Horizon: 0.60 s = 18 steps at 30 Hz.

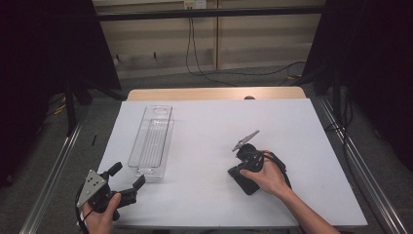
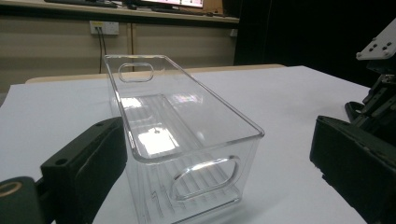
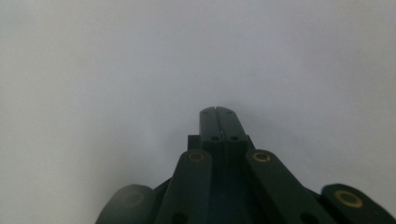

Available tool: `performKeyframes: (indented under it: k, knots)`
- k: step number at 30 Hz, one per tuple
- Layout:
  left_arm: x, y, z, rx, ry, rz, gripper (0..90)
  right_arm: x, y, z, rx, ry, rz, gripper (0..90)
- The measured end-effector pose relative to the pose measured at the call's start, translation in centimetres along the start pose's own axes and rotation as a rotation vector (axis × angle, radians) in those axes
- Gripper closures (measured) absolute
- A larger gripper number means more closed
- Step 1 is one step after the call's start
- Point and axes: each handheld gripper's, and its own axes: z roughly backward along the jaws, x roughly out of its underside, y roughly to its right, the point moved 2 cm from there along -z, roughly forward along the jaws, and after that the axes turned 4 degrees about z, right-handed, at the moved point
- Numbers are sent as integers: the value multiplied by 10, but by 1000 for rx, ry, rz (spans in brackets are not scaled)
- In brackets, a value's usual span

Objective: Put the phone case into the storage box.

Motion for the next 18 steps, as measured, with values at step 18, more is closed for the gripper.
performKeyframes:
  k: [18]
  knots:
    - [0,0,0,0,2,0,40,24,-8,13,-4,2,-17,900]
